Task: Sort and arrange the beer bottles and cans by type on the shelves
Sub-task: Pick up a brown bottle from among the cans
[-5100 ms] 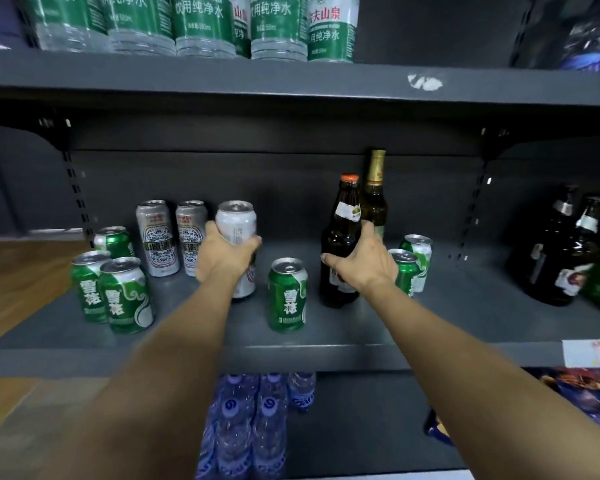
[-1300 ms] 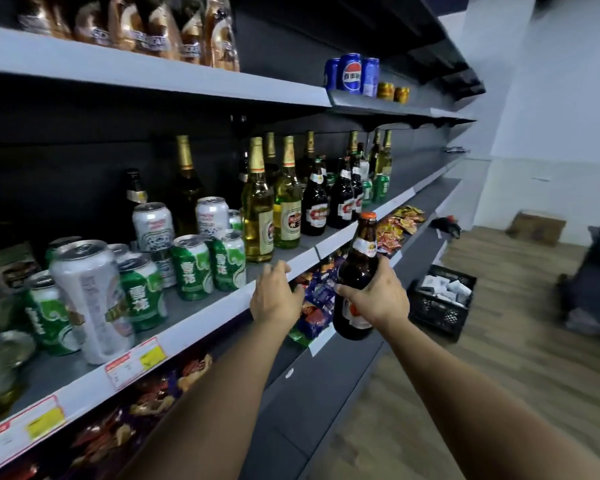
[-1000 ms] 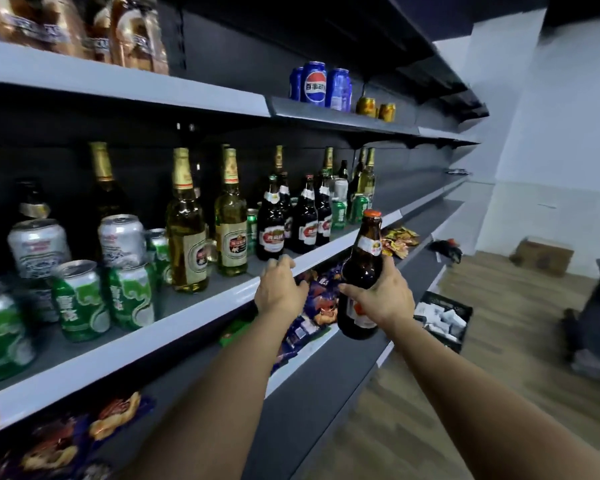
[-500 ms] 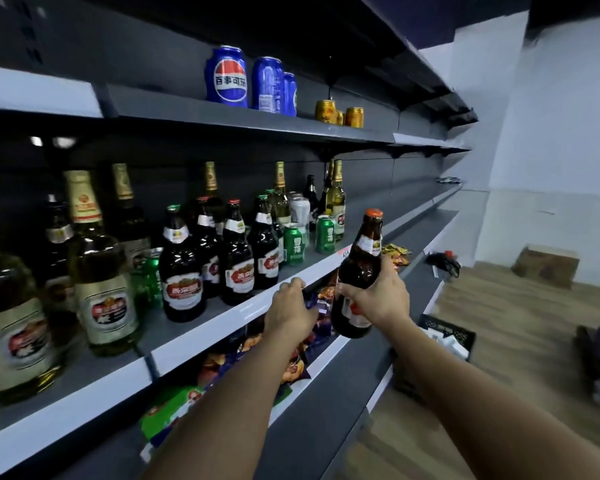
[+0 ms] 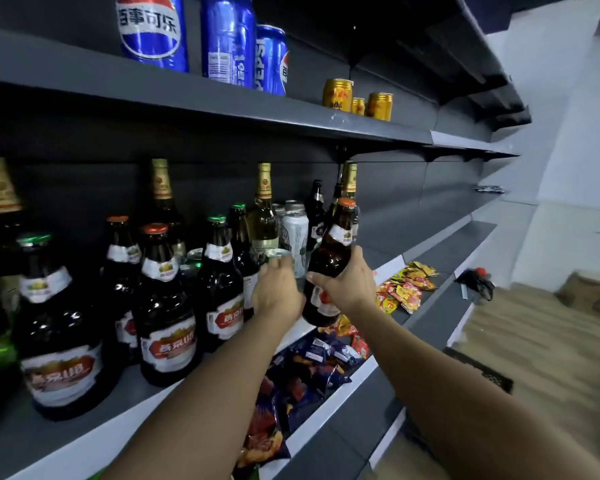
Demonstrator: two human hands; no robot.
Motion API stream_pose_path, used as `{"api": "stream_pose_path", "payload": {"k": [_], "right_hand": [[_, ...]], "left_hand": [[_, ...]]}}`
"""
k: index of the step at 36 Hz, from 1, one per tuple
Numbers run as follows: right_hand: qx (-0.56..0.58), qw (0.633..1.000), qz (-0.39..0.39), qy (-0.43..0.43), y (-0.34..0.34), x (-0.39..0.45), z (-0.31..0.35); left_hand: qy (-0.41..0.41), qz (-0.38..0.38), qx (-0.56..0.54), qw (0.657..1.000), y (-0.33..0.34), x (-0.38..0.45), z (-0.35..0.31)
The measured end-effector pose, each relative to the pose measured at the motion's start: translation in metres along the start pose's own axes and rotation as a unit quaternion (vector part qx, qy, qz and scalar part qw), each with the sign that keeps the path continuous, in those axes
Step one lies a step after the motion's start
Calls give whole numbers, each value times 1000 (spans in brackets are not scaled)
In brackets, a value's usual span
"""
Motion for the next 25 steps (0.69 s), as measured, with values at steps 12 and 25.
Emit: {"api": "stream_pose_path", "payload": {"k": [12,25], "right_hand": [[19,985,121,-125,49,96,-29],[-84,971,109,-195,71,123,-51]], "left_hand": [[-52,-50,164,984,28,56,-17],[-126,-163,174,963,36,64,-27]]}}
Point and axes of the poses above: each hand's wrist, its own x-axis towards the middle knuckle, its own y-axis out of the palm, z = x × y, the point moved 4 cm from there along x, towards the middle knuckle, and after that the axes turned 6 degrees about -y, right-handed, at the moved point
